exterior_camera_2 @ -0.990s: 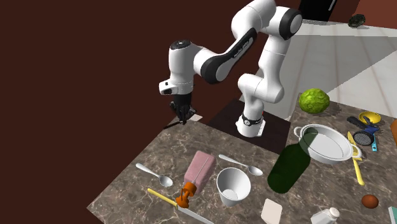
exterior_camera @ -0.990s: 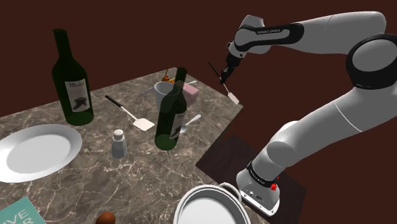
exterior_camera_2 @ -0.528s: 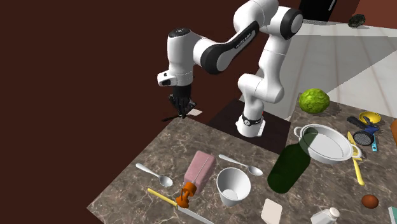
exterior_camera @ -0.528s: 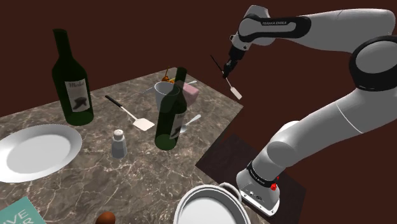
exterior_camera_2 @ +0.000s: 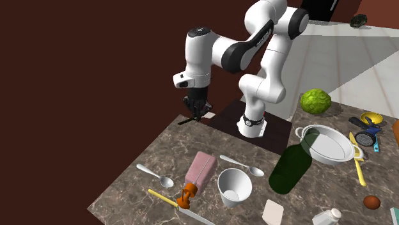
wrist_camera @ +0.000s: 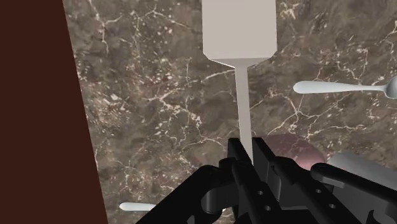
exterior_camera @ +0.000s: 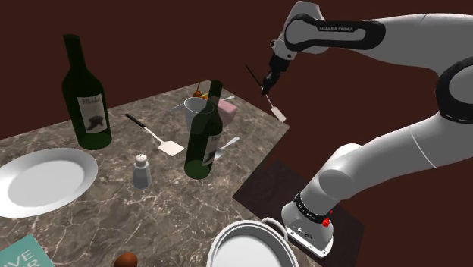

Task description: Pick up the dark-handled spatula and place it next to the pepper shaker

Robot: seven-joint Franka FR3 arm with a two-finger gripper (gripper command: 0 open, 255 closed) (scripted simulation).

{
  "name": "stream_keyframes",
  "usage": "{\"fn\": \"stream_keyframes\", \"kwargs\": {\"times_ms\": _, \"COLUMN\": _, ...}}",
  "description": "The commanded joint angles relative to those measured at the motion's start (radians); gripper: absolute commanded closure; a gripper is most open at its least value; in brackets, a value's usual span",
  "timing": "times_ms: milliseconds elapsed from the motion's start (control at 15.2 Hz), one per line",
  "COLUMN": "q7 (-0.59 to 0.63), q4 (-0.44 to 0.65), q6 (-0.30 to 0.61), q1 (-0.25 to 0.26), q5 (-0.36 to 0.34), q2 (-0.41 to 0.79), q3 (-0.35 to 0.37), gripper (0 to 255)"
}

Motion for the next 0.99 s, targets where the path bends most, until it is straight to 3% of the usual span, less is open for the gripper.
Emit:
{"fn": "stream_keyframes", "kwargs": {"times_ms": 0, "q7": 0.052, "q4": -0.030, "q6": -0.004, "q1": 0.015, "q5": 0.009, "q2": -0.033, "q3": 0.039, "gripper": 255}}
{"fn": "stream_keyframes", "kwargs": {"times_ms": 924, "q7": 0.392, "q4": -0.136, "q6": -0.034, "q1": 0.150, "q5": 0.136, "q2": -0.169, "q3": 0.318, "gripper": 255}}
